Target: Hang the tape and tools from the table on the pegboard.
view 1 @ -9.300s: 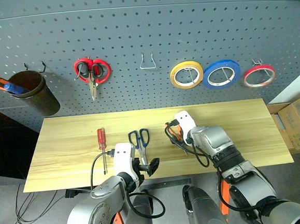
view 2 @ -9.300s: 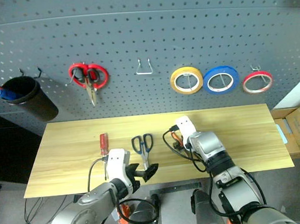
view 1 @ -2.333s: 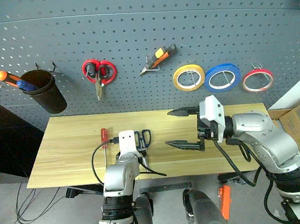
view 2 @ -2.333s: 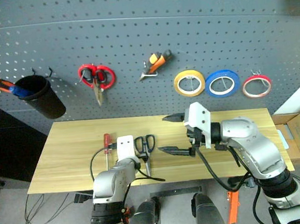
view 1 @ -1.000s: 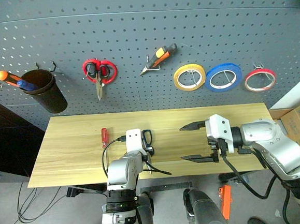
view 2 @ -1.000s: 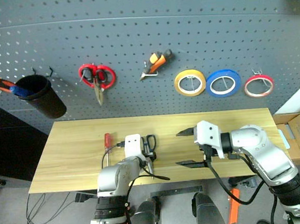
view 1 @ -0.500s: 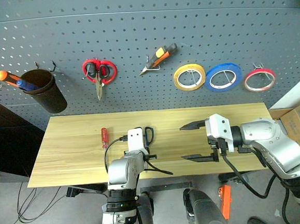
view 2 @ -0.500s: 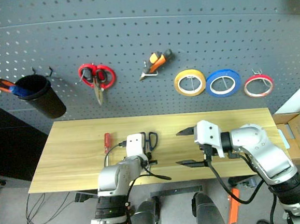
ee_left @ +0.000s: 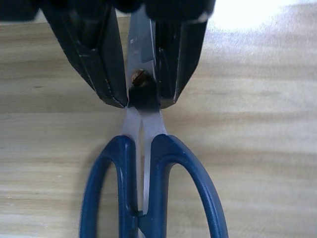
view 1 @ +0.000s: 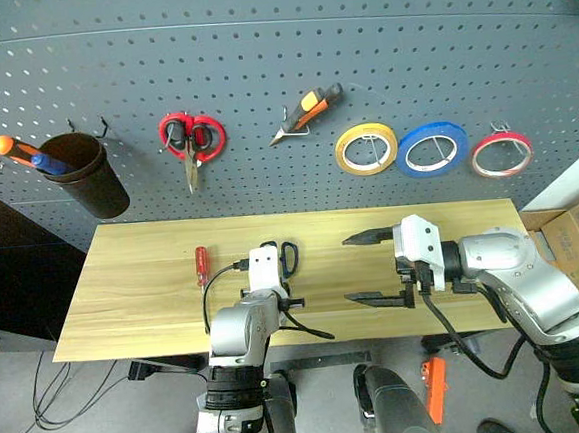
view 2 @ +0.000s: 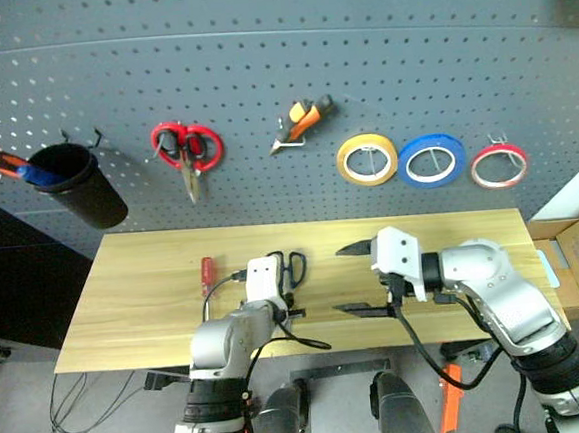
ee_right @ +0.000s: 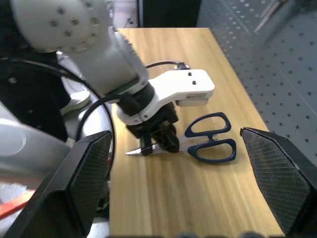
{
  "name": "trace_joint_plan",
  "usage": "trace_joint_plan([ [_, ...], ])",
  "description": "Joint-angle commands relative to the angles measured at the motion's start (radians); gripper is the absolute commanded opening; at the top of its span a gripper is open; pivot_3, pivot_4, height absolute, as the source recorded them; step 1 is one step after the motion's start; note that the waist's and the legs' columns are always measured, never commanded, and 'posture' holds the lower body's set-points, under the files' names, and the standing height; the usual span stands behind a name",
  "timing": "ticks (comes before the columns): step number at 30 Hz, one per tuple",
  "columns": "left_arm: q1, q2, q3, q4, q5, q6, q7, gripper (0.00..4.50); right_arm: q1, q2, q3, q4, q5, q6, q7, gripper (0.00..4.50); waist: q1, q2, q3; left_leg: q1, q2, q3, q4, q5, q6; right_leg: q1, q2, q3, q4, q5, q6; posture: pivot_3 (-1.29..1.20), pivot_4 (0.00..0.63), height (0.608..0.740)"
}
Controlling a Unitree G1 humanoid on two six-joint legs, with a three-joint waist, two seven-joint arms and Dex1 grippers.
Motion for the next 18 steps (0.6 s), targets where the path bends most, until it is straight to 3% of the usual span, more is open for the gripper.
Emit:
trace_joint_plan([
  [1,-0.009,0.025,-0.033,-0.06,0.023,-0.018,-0.019,0.67,-0.015,0.017,-0.029,-0.013,0.01,0.006,-0.033,4.5,0.001,0.0,0.0,0.0,0.0,0.0,0.0,0.0,0.0,0.0,0.0,0.0,0.0,0.0,0.0,0.07,0.243,0.74],
  [18,0.021,0.108,-0.08,-0.279,0.046,-0.064,-0.095,0.67,-0.058,0.085,-0.064,0.013,0.009,-0.012,-0.15,4.5,0.026,0.001,-0.01,-0.005,0.0,-0.001,0.001,0.001,-0.003,-0.006,0.0,-0.002,0.002,0.001,0.002,0.14,0.131,0.74],
])
